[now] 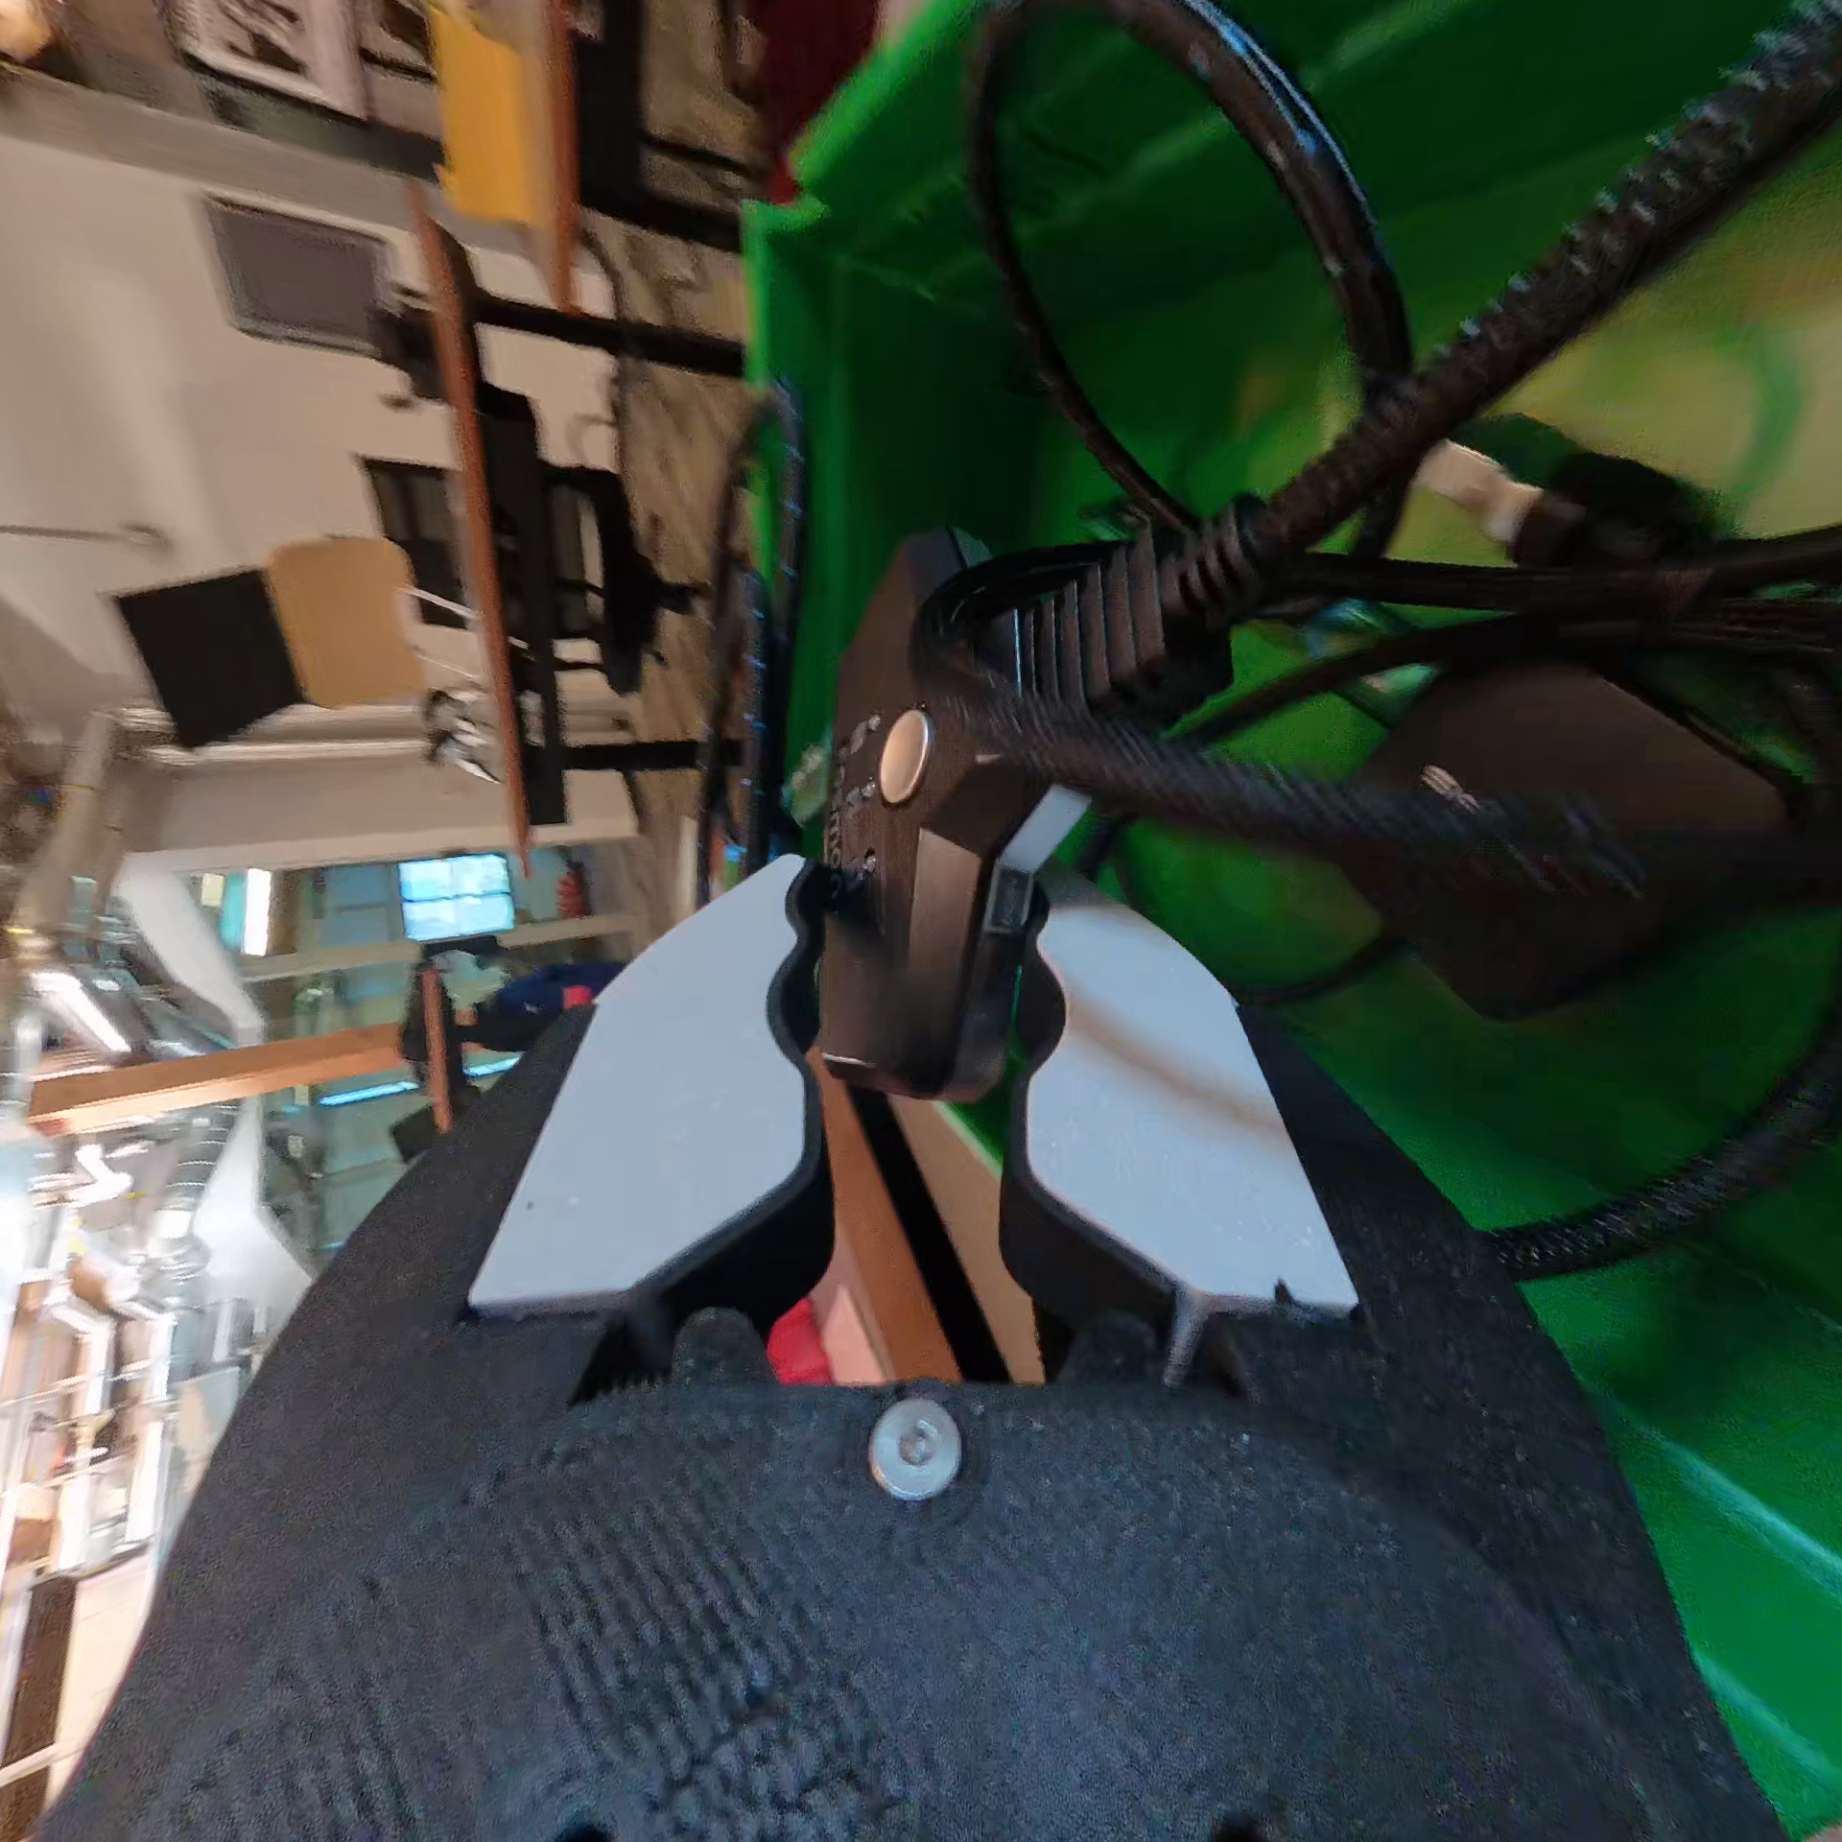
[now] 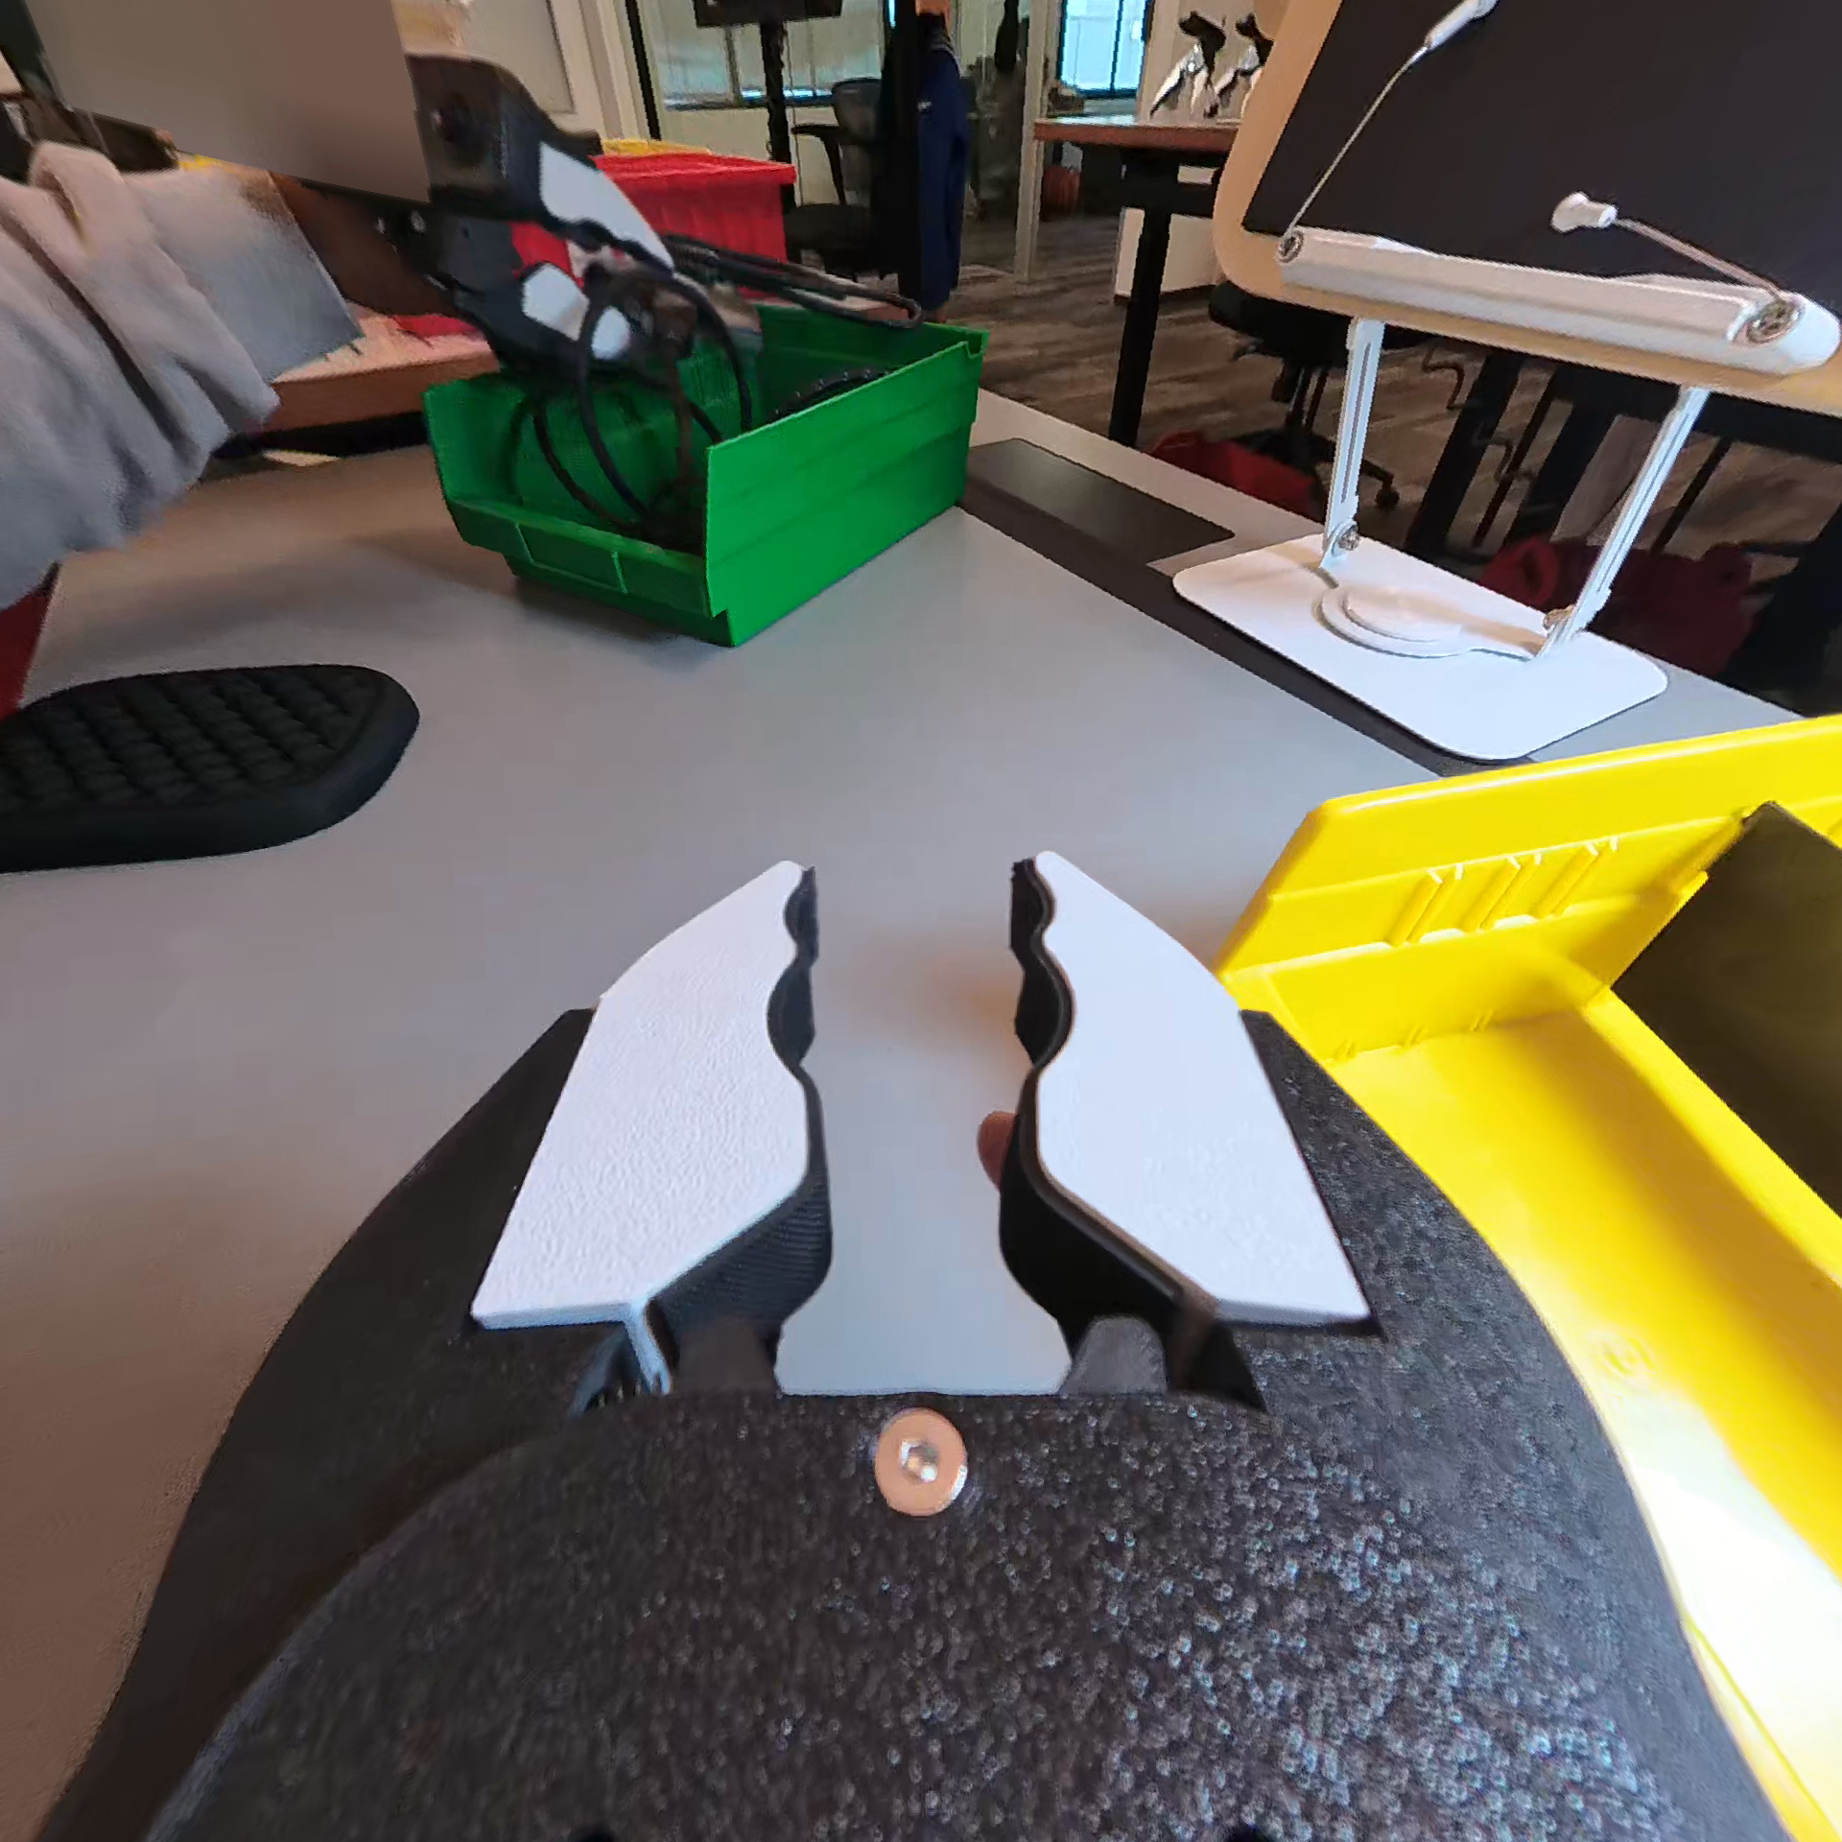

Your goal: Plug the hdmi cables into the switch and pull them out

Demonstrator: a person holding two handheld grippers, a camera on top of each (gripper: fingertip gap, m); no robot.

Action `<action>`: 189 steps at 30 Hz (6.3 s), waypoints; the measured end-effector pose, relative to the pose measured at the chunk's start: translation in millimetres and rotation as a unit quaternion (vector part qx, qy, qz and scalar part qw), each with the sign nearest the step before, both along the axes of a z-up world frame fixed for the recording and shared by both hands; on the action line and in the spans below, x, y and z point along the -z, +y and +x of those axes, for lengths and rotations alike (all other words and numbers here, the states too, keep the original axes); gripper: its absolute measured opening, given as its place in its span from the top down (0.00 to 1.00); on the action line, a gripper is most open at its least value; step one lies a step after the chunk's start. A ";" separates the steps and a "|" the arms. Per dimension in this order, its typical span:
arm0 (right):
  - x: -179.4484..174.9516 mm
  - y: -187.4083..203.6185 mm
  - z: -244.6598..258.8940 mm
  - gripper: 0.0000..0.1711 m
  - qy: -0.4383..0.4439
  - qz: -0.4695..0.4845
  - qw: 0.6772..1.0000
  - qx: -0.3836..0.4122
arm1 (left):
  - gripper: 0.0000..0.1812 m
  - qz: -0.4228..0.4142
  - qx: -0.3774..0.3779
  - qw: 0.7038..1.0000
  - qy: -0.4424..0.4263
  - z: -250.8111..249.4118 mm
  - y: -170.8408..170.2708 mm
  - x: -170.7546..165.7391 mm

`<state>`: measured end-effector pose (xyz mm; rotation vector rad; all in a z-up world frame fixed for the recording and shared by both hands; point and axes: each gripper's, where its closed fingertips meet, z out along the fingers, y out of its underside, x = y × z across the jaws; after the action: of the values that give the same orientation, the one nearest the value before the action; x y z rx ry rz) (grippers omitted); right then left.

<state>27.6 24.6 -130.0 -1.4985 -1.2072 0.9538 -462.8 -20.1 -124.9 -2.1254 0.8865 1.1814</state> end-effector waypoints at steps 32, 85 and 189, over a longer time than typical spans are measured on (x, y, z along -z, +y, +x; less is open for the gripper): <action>-62.2 -29.4 -31.0 0.81 0.156 0.039 0.983 -0.094 | 0.88 0.200 0.402 0.506 -0.736 326.2 -24.5 -116.8; -77.4 -75.9 -99.7 0.98 0.124 0.052 0.977 -0.163 | 0.87 0.140 0.481 0.358 -0.788 374.0 -55.2 -107.1; -50.5 -137.1 -93.5 0.83 0.030 0.028 0.942 -0.334 | 0.87 0.071 0.572 0.330 -0.748 393.7 -102.3 -107.3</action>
<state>-65.9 -112.5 -79.4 -1.0036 -1.7258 1.3772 -69.1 -122.5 -17.6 -0.8691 0.7411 -1.3173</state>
